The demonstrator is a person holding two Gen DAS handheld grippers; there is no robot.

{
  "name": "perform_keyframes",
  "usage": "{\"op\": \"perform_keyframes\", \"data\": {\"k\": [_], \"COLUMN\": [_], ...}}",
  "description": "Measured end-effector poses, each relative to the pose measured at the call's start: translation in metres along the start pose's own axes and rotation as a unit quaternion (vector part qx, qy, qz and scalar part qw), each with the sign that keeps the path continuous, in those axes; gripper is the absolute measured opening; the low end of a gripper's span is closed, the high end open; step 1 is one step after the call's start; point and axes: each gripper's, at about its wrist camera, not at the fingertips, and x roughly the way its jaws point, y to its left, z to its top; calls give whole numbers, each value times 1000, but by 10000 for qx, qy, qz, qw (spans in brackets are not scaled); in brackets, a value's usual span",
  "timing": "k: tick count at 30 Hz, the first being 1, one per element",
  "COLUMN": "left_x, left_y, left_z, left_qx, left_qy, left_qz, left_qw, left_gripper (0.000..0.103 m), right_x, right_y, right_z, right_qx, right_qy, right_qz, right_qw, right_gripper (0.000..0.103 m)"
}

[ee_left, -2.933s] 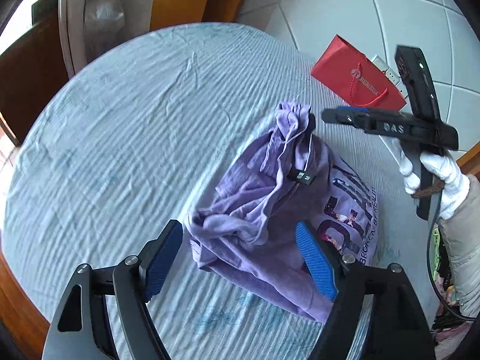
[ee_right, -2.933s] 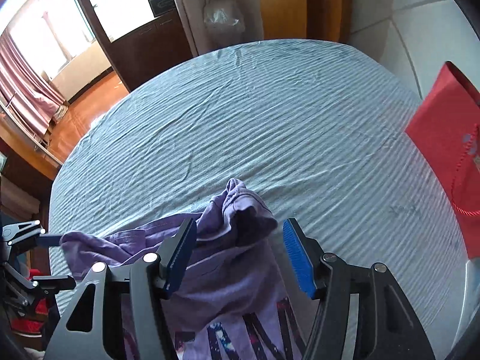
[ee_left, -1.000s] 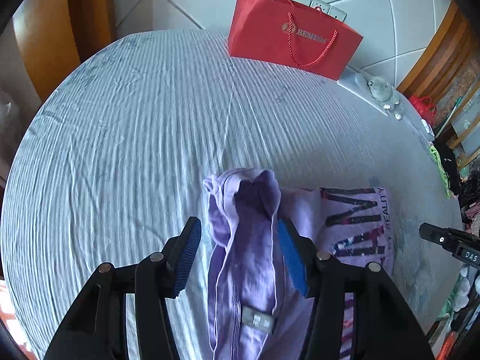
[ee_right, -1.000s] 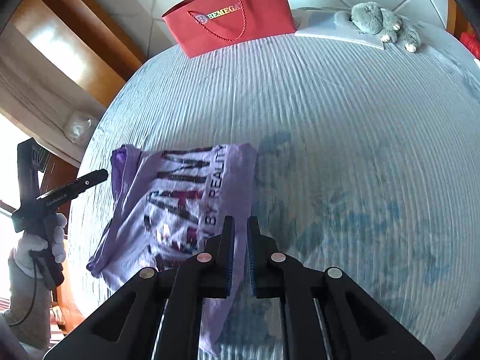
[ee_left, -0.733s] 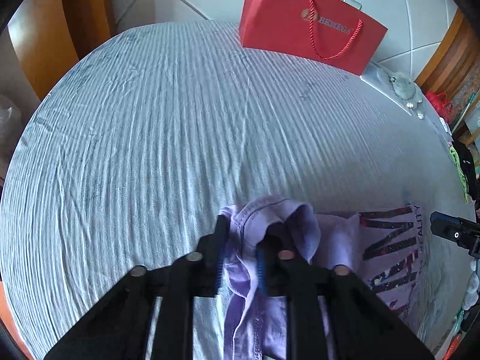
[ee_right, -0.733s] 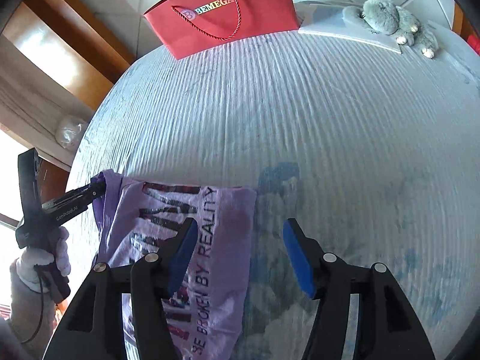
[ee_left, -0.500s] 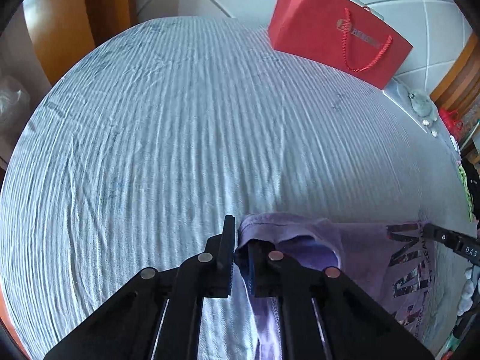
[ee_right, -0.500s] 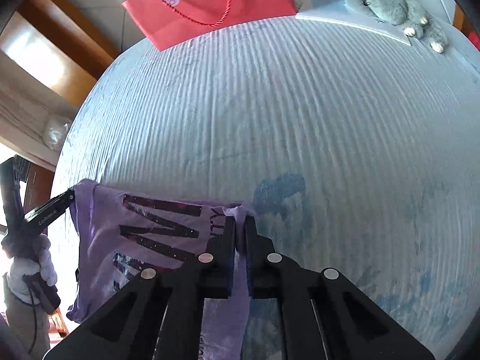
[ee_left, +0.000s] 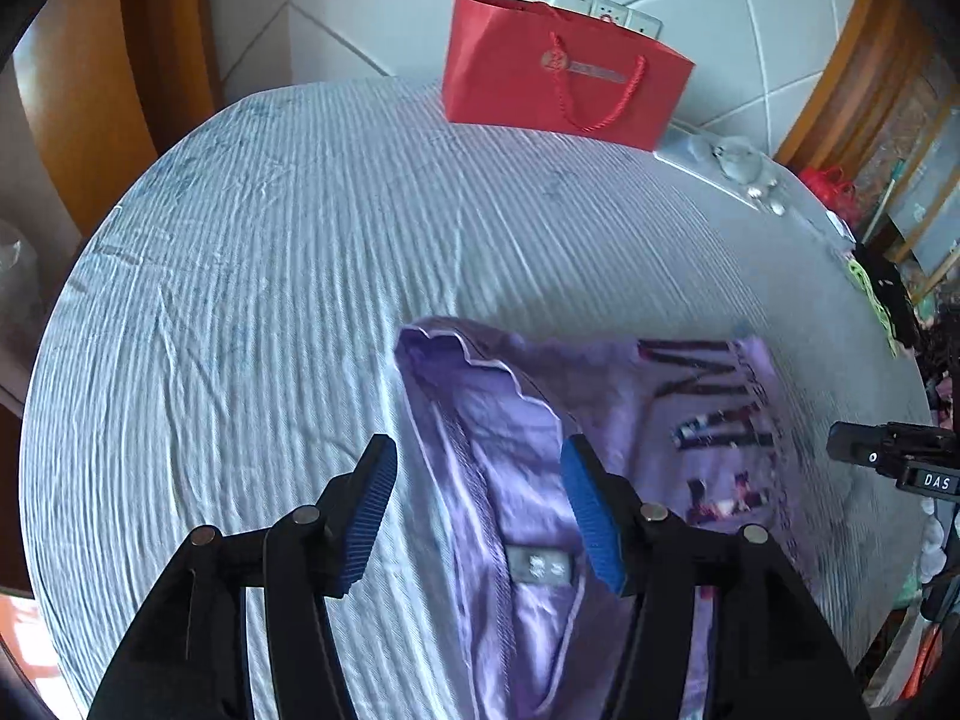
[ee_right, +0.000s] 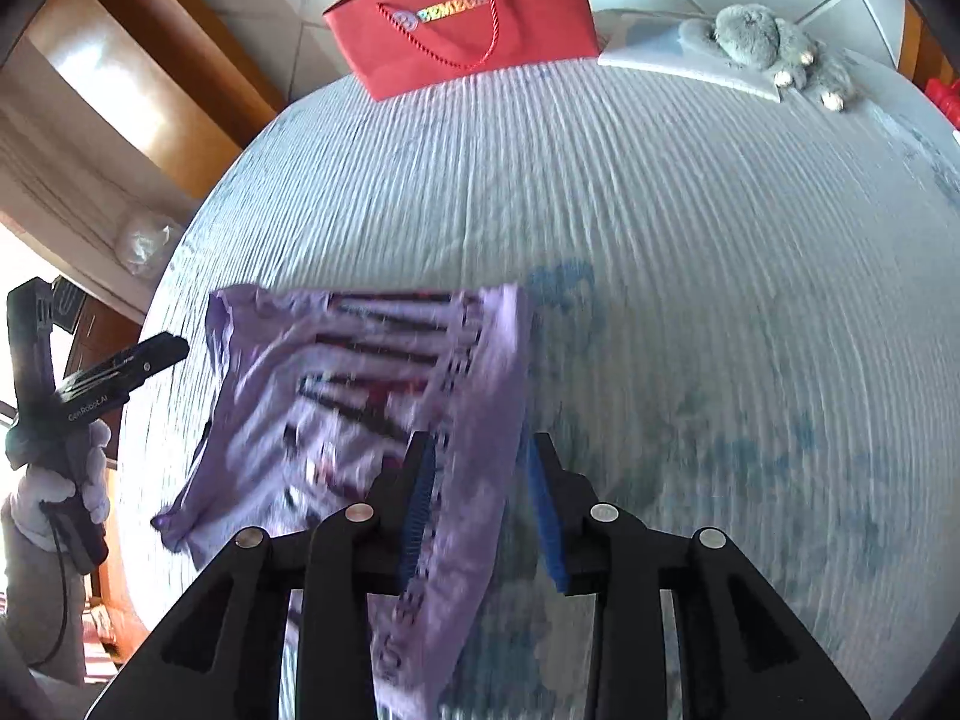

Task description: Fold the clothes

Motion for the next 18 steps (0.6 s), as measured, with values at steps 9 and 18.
{"op": "perform_keyframes", "data": {"k": [9,18], "left_x": [31,15], "left_y": [-32,-12], "left_z": [-29,-36], "left_qx": [245,44], "left_qy": [549,429], "left_qz": [64,78], "left_qw": [9982,9990], "left_gripper": [4,4], "right_x": [22,7], "right_y": [8,4], "right_z": [-79,-93], "right_qx": [132,254], "right_qy": [778,577], "right_qz": [204,112], "right_qw": [9967,9979], "right_gripper": [14,9]}}
